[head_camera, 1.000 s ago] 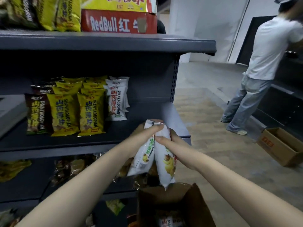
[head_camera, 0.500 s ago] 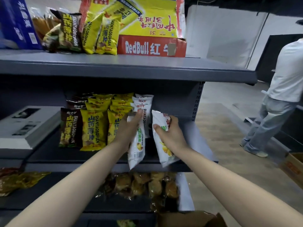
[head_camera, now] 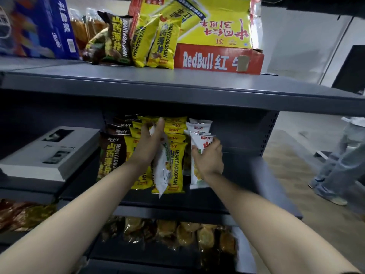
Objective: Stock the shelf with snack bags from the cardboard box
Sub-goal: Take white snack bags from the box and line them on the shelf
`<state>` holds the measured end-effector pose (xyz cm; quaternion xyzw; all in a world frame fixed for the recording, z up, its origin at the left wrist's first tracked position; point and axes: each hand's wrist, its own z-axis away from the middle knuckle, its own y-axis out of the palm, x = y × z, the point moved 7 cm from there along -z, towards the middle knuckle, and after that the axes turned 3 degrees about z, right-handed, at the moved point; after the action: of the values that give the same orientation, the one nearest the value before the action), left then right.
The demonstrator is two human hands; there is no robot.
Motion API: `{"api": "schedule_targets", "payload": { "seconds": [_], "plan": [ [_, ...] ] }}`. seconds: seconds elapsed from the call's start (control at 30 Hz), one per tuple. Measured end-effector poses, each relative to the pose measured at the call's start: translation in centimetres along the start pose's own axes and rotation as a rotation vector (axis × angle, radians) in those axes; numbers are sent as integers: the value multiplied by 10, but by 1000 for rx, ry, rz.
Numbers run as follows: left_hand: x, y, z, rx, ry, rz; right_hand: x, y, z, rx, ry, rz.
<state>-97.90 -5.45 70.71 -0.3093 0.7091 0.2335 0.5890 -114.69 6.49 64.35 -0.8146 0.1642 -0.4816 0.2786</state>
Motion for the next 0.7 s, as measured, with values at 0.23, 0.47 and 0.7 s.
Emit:
{"api": "schedule_targets", "payload": {
  "seconds": [0.23, 0.47, 0.7],
  "plan": [
    [6, -18, -16, -43, -26, 56, 5, 27, -5, -101, 87, 142],
    [11, -26, -26, -37, -57, 131, 4, 44, -2, -181, 79, 256],
    [18, -24, -27, -36, -33, 108, 2, 48, -2, -125, 83, 249]
  ]
}}
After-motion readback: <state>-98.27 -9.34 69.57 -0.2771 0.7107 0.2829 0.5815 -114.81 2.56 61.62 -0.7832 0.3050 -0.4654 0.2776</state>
